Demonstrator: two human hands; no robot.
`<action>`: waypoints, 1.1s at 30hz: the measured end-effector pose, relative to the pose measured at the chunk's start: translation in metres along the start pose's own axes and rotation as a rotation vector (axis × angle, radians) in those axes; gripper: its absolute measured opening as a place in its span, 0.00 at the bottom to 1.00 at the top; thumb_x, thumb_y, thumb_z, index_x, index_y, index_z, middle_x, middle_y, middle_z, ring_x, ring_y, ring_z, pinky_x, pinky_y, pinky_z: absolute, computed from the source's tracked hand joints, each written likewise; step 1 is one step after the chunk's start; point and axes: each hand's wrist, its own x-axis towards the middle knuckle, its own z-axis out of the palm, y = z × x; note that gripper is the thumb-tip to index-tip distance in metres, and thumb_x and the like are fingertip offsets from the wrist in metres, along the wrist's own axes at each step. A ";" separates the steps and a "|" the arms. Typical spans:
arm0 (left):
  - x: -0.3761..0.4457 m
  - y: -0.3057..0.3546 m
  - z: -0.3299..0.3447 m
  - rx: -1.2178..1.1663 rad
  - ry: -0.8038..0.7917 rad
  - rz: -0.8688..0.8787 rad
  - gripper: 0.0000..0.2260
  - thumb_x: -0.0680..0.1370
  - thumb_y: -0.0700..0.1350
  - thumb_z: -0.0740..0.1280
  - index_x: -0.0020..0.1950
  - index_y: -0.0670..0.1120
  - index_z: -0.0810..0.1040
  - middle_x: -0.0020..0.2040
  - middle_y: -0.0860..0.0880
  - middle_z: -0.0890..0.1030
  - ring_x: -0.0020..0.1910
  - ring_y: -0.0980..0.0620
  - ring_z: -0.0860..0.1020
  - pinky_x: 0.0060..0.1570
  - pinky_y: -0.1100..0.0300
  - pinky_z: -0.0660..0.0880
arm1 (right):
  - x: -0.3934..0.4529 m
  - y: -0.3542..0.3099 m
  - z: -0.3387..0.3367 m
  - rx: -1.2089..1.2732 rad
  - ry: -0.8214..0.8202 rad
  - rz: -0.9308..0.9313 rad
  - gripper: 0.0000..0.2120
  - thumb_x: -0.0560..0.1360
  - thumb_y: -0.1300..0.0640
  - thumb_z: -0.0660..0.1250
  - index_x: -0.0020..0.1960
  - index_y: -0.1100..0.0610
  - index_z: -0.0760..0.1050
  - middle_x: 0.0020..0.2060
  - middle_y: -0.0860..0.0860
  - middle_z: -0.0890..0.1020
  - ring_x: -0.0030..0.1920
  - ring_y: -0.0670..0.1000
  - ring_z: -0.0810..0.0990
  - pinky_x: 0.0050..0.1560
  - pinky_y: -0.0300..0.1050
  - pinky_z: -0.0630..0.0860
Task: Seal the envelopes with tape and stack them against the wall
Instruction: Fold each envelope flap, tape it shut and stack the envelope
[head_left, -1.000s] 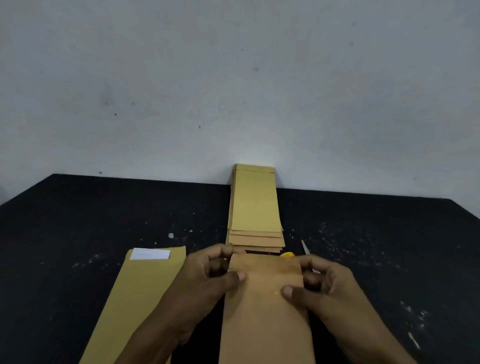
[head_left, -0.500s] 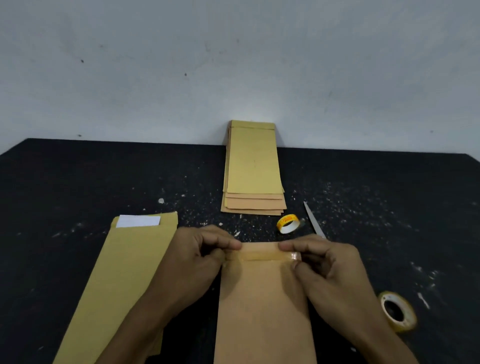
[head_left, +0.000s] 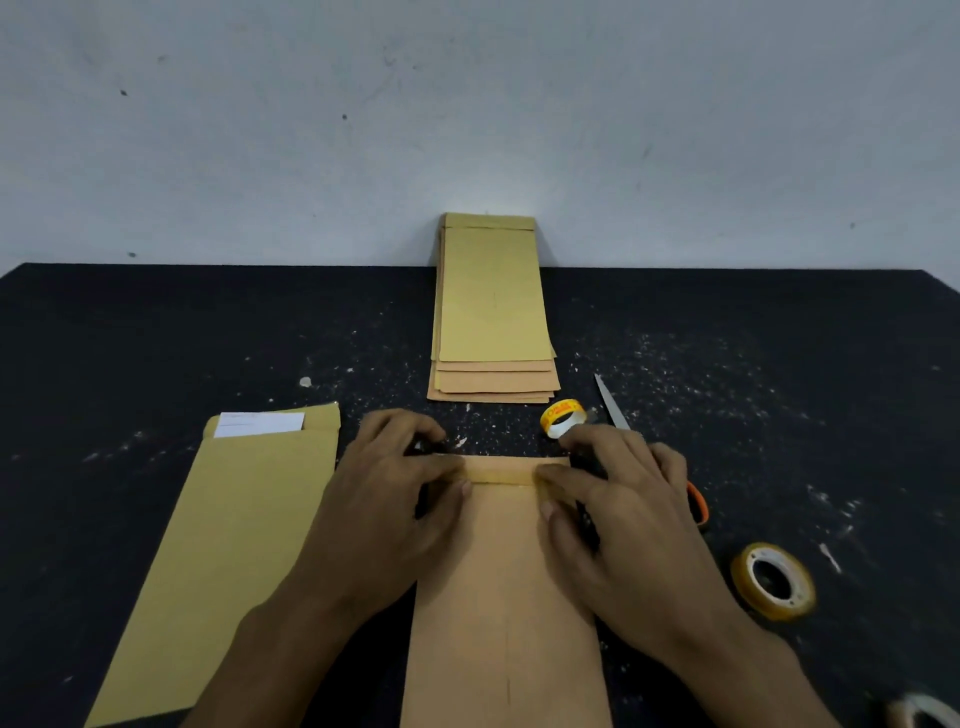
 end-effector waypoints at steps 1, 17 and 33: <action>0.000 0.000 0.000 -0.001 -0.001 -0.005 0.20 0.75 0.57 0.60 0.53 0.48 0.86 0.53 0.53 0.78 0.57 0.53 0.71 0.52 0.51 0.77 | 0.000 -0.001 0.000 -0.004 -0.006 -0.003 0.12 0.73 0.52 0.64 0.52 0.51 0.83 0.54 0.46 0.75 0.57 0.48 0.73 0.60 0.43 0.55; 0.103 0.075 0.014 -0.403 -0.382 -0.404 0.20 0.77 0.57 0.69 0.40 0.39 0.78 0.37 0.44 0.74 0.36 0.48 0.72 0.38 0.55 0.66 | 0.001 0.008 0.001 0.180 0.086 0.047 0.10 0.74 0.52 0.63 0.51 0.49 0.81 0.48 0.43 0.79 0.52 0.43 0.74 0.61 0.38 0.57; 0.139 0.112 0.005 -0.340 -0.599 -0.699 0.16 0.79 0.46 0.70 0.32 0.44 0.74 0.26 0.49 0.74 0.31 0.53 0.73 0.35 0.61 0.74 | 0.005 0.020 -0.005 0.241 0.148 0.197 0.11 0.72 0.54 0.70 0.54 0.48 0.82 0.46 0.42 0.79 0.48 0.43 0.75 0.58 0.45 0.66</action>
